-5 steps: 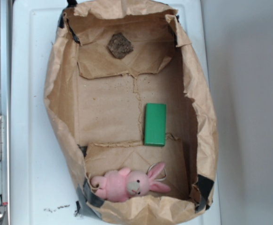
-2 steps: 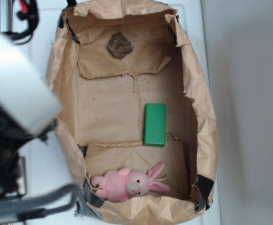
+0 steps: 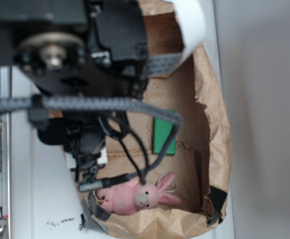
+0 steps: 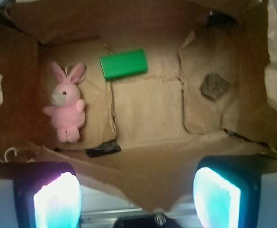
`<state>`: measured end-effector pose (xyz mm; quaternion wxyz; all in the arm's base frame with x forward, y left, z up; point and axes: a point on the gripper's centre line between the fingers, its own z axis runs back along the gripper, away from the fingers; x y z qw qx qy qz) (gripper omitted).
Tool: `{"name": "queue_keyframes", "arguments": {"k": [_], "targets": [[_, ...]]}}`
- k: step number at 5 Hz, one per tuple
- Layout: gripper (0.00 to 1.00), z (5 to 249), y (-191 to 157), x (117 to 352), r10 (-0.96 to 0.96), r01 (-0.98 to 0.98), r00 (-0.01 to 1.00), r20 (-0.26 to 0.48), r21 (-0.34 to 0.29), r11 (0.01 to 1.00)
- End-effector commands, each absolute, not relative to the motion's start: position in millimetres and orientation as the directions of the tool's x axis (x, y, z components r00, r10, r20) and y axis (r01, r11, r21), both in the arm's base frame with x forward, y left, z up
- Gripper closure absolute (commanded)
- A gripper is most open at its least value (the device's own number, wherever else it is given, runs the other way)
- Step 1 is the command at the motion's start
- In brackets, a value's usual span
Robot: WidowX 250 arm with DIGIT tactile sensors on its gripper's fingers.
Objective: Grab the pink bunny.
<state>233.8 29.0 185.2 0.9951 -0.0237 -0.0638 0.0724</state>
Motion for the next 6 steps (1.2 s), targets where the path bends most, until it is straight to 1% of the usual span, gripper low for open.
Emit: {"name": "queue_keyframes", "arguments": {"k": [1, 2, 6], "targets": [[0.00, 155, 20, 248, 0.241, -0.223, 0.945, 0.224, -0.101, 0.970], [0.00, 142, 4, 254, 0.243, -0.225, 0.931, 0.272, -0.096, 0.970], [0.00, 142, 4, 254, 0.243, -0.225, 0.931, 0.272, -0.096, 0.970]]}}
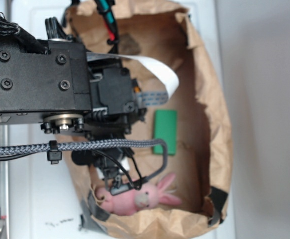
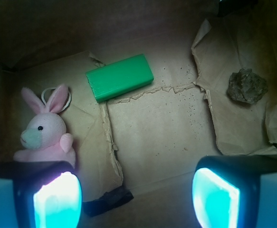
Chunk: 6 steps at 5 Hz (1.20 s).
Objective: Grab the pink bunny.
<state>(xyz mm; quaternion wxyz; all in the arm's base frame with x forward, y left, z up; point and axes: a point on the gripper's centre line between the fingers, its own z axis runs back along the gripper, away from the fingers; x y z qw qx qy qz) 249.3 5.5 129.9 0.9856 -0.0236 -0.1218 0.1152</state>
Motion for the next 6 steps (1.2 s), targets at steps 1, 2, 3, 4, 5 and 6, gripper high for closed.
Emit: {"name": "queue_keyframes", "arguments": {"k": [1, 2, 3, 4, 5, 6], "targets": [[0.00, 126, -2, 274, 0.271, -0.252, 0.915, 0.297, -0.103, 0.962], [0.00, 114, -1, 292, 0.284, -0.266, 0.915, 0.287, -0.103, 0.959], [0.00, 99, 1, 305, 0.270, -0.255, 0.927, 0.261, -0.092, 0.963], [0.00, 85, -11, 293, 0.193, -0.156, 0.959, 0.210, -0.178, 0.972], [0.00, 77, -21, 288, 0.159, -0.106, 0.969, 0.190, -0.259, 0.960], [0.00, 80, -25, 290, 0.138, -0.082, 0.980, 0.146, -0.335, 0.939]]}}
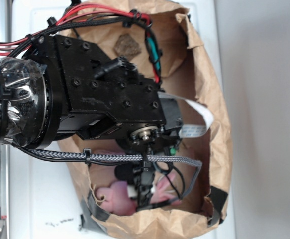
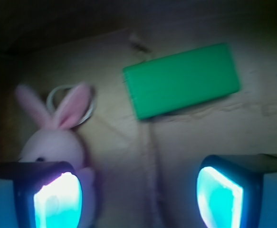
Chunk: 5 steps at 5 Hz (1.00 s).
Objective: Grab the pink bunny.
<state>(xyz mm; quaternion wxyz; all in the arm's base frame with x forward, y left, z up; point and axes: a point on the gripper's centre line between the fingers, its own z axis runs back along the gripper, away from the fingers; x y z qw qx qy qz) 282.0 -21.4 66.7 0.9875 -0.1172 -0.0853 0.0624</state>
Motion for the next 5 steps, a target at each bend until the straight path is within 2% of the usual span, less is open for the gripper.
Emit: {"name": "queue_keyframes", "arguments": {"k": [1, 3, 5], "targets": [[0.00, 82, -29, 293, 0.146, -0.087, 0.980, 0.137, -0.361, 0.928], [0.00, 87, -43, 291, 0.168, -0.096, 0.978, 0.127, -0.442, 0.892], [0.00, 65, -61, 284, 0.158, -0.094, 0.981, 0.108, -0.450, 0.888]]}}
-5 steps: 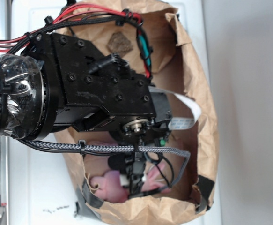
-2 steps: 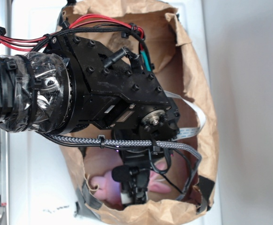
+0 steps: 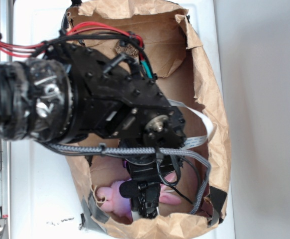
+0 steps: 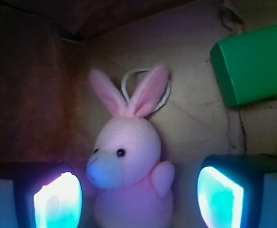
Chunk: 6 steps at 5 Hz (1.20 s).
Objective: Grab the pink bunny.
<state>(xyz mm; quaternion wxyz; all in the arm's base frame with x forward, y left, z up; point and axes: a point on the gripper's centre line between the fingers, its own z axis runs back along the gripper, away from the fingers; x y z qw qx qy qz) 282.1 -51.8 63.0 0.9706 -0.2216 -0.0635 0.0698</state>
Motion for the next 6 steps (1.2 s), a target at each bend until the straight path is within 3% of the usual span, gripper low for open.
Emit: {"name": "queue_keyframes", "arguments": {"k": [1, 3, 5, 6], "targets": [[0.00, 53, -66, 283, 0.151, -0.085, 0.980, 0.127, -0.423, 0.902], [0.00, 22, -69, 280, 0.115, -0.065, 0.988, 0.107, -0.389, 0.919], [0.00, 20, -68, 281, 0.097, -0.051, 0.990, 0.101, -0.389, 0.920], [1.00, 21, -64, 284, 0.135, -0.084, 0.985, 0.103, -0.394, 0.915]]}}
